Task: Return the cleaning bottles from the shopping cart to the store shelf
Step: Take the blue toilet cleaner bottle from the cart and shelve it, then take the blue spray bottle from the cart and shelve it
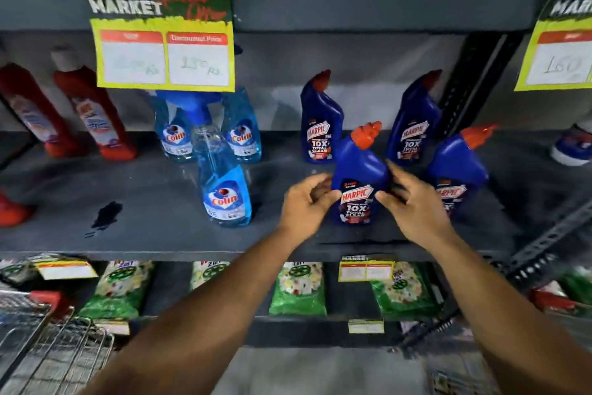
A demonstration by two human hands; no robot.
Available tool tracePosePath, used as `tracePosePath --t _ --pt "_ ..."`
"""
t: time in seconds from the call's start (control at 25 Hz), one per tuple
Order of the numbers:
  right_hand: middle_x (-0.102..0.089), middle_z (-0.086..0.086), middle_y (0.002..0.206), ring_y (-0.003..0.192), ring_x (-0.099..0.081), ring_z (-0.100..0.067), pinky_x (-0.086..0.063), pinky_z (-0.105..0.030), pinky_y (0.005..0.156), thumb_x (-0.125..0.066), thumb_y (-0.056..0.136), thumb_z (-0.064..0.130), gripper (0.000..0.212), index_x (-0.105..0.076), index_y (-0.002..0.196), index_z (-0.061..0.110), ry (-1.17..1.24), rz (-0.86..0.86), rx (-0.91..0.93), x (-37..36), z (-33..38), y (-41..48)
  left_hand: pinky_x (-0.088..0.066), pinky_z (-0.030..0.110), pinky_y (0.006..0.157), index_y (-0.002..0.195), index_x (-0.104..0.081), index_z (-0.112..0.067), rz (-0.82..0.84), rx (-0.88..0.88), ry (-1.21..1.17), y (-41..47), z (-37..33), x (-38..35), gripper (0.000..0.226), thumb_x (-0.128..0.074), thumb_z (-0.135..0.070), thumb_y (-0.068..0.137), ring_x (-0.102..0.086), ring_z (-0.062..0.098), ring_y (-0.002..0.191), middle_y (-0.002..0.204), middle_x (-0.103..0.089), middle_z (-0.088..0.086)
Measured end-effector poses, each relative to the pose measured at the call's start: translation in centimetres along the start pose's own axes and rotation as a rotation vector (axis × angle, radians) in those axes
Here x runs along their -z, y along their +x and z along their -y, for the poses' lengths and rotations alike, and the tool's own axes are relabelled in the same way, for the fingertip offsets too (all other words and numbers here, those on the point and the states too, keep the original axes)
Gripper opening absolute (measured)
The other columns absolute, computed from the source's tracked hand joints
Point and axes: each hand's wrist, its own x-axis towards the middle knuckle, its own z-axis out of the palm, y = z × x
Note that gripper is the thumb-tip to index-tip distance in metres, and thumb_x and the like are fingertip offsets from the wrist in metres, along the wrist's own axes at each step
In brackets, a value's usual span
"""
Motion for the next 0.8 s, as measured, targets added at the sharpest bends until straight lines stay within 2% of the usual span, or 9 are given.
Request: tracePosePath --t 0.08,0.2,0.28,0.4,0.48,0.56,0.64,0.72,0.8 --pt "-0.056 -0.005 0.136 0.121 -0.056 -0.017 -0.045 -0.036 0.104 -0.065 0.085 0.020 0.066 -0.034 0.143 0.025 -0.073 -0.080 0.027 -0.7 0.5 -1.0 -0.052 0.031 0.094 0.121 -0.058 -0.006 -0.016 0.008 0.031 -0.7 -0.2 0.4 0.043 -0.069 -0.008 0.079 -0.064 -0.004 0.089 0.110 -0.066 0.004" --pt "-0.053 -0.012 0.126 0.115 -0.057 -0.026 -0.049 -0.044 0.097 -0.064 0.085 0.017 0.047 -0.052 0.130 0.012 -0.131 -0.404 0.285 -3.3 1.6 -3.6 -0.050 0.015 0.088 0.121 -0.057 -0.019 -0.116 0.049 0.020 -4.3 0.2 3.2 0.042 -0.068 -0.011 0.081 -0.064 -0.001 0.094 0.114 -0.064 0.003" --pt "-0.055 -0.008 0.113 0.102 -0.061 -0.027 -0.051 -0.042 0.090 -0.063 0.084 0.011 0.031 -0.062 0.114 0.004 -0.076 -0.389 0.466 -7.4 3.3 -6.0 -0.047 0.008 0.084 0.115 -0.059 -0.020 -0.247 0.078 0.017 -9.2 1.5 7.4 0.034 -0.066 -0.007 0.084 -0.063 -0.007 0.093 0.108 -0.066 -0.001" --pt "-0.061 -0.006 0.108 0.098 -0.063 -0.021 -0.052 -0.039 0.088 -0.062 0.084 0.016 0.027 -0.066 0.109 0.007 -0.004 -0.015 0.605 -14.6 6.6 -7.7 -0.048 0.008 0.077 0.108 -0.064 -0.011 -0.504 0.219 0.043 -17.8 3.8 16.0 0.024 -0.064 -0.005 0.085 -0.063 -0.011 0.080 0.095 -0.068 -0.006" --pt "-0.062 -0.004 0.115 0.106 -0.060 -0.015 -0.049 -0.034 0.095 -0.062 0.083 0.021 0.031 -0.065 0.113 0.013 0.009 0.265 0.562 -19.7 9.8 -8.6 -0.051 0.023 0.074 0.100 -0.066 -0.009 -0.621 0.369 -0.023 -23.2 5.3 22.5 0.016 -0.059 -0.001 0.087 -0.063 0.006 0.077 0.089 -0.067 0.007" --pt "-0.059 -0.002 0.123 0.114 -0.053 -0.009 -0.038 -0.018 0.102 -0.061 0.081 0.025 0.038 -0.062 0.118 0.018 -0.004 0.478 0.566 -23.9 13.6 -9.0 -0.046 0.031 0.073 0.093 -0.066 -0.015 -0.718 0.525 -0.104 -27.4 6.0 28.2 0.013 -0.056 -0.007 0.090 -0.060 0.018 0.079 0.088 -0.065 0.010" --pt "-0.056 0.000 0.128 0.119 -0.048 -0.009 -0.030 -0.012 0.101 -0.060 0.082 0.025 0.039 -0.059 0.121 0.020 -0.053 0.743 0.651 -30.7 18.3 -10.4 -0.044 0.025 0.065 0.098 -0.064 -0.014 -0.905 0.640 -0.022 -33.3 7.5 35.0 0.012 -0.056 -0.010 0.090 -0.057 0.015 0.074 0.086 -0.063 0.006" --pt "-0.052 0.003 0.131 0.122 -0.046 -0.010 -0.029 -0.014 0.100 -0.059 0.085 0.022 0.038 -0.057 0.123 0.022 -0.116 0.937 0.714 -37.2 22.7 -11.5 -0.040 0.013 0.046 0.110 -0.060 -0.013 -1.048 0.771 0.080 -38.4 9.6 40.6 0.021 -0.058 -0.009 0.090 -0.053 0.007 0.057 0.076 -0.059 0.005" --pt "-0.051 0.000 0.133 0.122 -0.047 -0.016 -0.032 -0.019 0.099 -0.059 0.086 0.020 0.038 -0.056 0.124 0.021 -0.179 1.075 0.746 -44.2 26.3 -13.3 -0.030 0.014 0.035 0.099 -0.061 -0.015 -1.133 0.938 0.049 -43.5 12.5 44.8 0.013 -0.059 -0.009 0.088 -0.043 0.006 0.038 0.061 -0.048 0.006"
